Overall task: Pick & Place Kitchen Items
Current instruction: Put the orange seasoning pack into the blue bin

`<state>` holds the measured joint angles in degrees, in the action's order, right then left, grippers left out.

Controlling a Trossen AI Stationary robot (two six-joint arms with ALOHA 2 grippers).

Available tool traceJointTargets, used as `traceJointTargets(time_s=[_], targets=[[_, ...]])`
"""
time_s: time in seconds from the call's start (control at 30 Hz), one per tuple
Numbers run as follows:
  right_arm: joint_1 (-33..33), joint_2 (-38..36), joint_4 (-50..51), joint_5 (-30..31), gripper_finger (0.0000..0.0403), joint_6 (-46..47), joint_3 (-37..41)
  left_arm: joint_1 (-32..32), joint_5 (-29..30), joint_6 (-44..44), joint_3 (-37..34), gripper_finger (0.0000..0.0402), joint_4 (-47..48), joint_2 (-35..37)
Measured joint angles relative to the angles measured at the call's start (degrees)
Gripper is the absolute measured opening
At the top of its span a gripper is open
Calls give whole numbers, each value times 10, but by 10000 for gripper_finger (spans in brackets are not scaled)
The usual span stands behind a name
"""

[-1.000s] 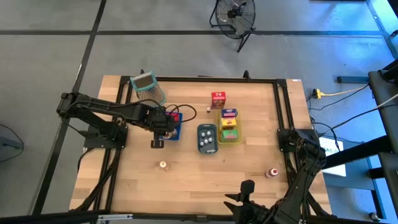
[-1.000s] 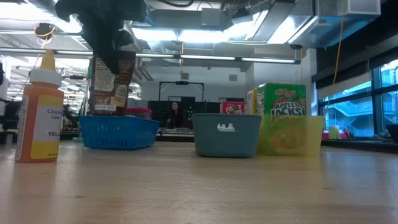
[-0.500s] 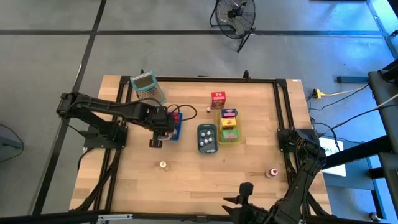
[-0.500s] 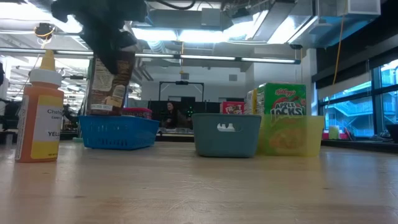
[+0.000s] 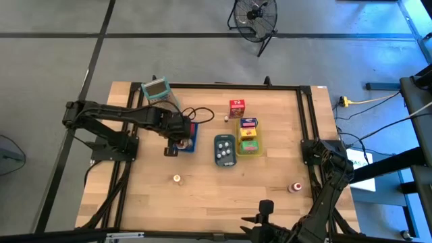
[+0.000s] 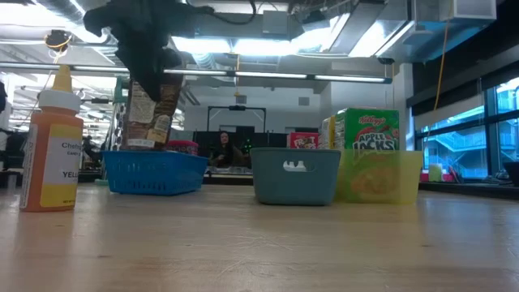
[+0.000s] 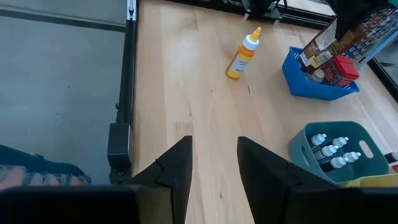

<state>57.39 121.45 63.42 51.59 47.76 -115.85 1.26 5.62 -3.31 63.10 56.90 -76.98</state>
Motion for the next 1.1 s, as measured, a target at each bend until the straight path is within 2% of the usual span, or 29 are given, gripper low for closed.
traceJointTargets(time_s=[0.17,0.3,0.47,0.73,0.87,1.1], targets=[[0,0,-11,-1,131,0,0,0,-38,-27,-45,2,-30,-9],[0,0,-14,-8,131,0,0,1,9,-50,-78,2,-59,-9],[0,0,-27,-8,131,0,0,9,-42,-49,-79,2,-61,-6],[0,0,-34,-9,131,0,0,9,-82,-46,-79,2,-61,-6],[0,0,-34,-9,131,0,0,7,-82,-50,-79,2,-61,-6],[0,0,-32,-9,131,0,0,7,-77,2,-79,18,-97,-6]])
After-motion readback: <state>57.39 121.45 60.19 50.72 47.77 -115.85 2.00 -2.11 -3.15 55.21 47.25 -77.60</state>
